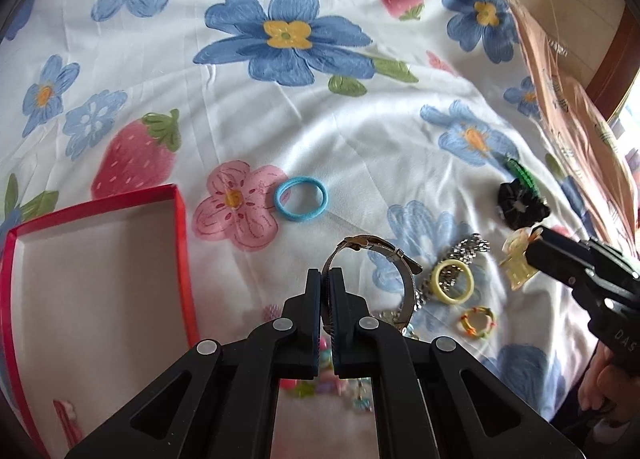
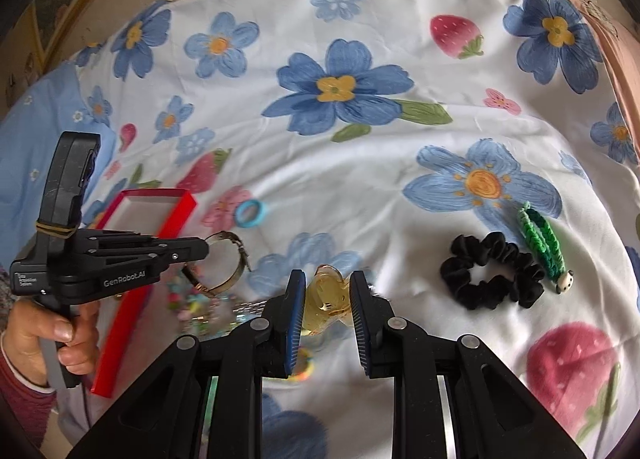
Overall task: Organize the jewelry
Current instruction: 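Grasp the wristwatch with the left tool while the right tool grasps the yellow claw clip, then carry watch and claw clip into the red box and open both tools, then lift both tools out of the box toward the remaining jewelry, then grasp the beaded bracelet with the left tool while the right tool grasps the yellow bangle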
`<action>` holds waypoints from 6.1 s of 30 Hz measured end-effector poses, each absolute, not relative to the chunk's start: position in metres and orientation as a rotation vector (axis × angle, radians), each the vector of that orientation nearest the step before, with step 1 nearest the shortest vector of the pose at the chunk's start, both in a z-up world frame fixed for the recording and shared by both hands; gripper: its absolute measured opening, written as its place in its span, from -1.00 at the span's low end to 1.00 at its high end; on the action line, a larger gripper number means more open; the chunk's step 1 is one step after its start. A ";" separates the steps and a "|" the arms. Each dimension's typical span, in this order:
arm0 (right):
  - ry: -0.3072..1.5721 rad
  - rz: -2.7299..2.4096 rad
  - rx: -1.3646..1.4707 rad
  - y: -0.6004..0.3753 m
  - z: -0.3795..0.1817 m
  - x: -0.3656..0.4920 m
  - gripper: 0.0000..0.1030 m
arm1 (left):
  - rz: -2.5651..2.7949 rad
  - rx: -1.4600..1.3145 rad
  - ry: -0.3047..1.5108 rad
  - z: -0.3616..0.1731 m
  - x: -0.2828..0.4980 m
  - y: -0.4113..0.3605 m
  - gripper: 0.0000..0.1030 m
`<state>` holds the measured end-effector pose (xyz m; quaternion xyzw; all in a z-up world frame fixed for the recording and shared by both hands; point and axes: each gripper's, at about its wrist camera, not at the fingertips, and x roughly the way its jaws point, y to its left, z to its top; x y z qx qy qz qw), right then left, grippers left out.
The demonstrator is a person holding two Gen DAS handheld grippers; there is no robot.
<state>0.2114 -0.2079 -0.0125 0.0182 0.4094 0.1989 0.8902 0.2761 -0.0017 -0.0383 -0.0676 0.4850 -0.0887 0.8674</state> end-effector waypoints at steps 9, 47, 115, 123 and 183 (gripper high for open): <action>0.838 0.482 0.048 -0.185 -0.001 0.197 -0.56 | -0.163 -0.186 0.957 -0.011 0.232 0.026 -0.95; 0.855 0.805 -0.105 0.028 -0.020 0.205 -0.56 | 0.176 -0.357 0.950 -0.026 0.185 0.187 -0.95; 0.819 0.566 0.077 -0.127 0.006 0.157 0.09 | 0.049 -0.371 0.888 0.020 0.103 0.102 0.26; 0.814 0.485 0.099 -0.168 0.006 0.147 0.09 | 0.000 -0.335 0.902 0.023 0.109 0.080 0.26; 0.945 0.418 0.100 -0.199 -0.055 0.211 -0.94 | -0.360 -0.103 1.015 -0.033 0.206 -0.036 -0.87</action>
